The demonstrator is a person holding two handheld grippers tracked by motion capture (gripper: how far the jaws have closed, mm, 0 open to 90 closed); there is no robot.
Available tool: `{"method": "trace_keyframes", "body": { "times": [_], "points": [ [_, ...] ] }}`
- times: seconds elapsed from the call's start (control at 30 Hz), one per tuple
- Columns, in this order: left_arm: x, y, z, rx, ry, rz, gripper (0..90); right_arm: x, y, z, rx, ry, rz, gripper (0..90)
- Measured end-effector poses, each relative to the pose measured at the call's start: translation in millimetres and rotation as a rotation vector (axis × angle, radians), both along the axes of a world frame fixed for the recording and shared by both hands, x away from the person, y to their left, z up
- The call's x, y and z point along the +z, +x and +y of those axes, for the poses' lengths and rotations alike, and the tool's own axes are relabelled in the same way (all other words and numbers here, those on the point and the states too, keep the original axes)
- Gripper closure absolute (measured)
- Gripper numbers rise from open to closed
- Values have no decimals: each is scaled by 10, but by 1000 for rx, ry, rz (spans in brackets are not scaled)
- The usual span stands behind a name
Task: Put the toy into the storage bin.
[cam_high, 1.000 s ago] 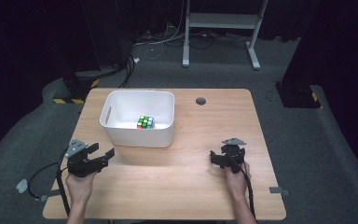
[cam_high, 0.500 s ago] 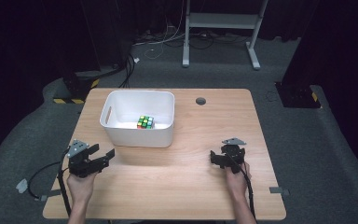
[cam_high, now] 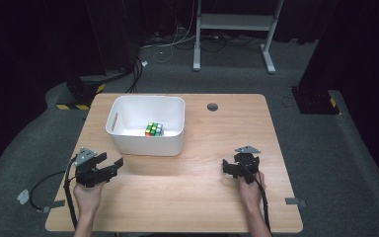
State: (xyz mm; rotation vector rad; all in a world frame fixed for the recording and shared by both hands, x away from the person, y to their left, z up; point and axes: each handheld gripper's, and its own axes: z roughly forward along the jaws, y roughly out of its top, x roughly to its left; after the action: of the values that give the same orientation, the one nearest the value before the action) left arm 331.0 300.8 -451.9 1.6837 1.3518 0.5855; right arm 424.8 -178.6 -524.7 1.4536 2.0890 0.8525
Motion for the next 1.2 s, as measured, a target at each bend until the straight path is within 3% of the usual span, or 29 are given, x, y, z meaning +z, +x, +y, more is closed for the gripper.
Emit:
{"method": "trace_keyframes", "body": {
  "times": [1.2],
  "points": [
    [-173,110,-21,7,-20,30,272,0,0,0,0,0,0,137]
  ]
}}
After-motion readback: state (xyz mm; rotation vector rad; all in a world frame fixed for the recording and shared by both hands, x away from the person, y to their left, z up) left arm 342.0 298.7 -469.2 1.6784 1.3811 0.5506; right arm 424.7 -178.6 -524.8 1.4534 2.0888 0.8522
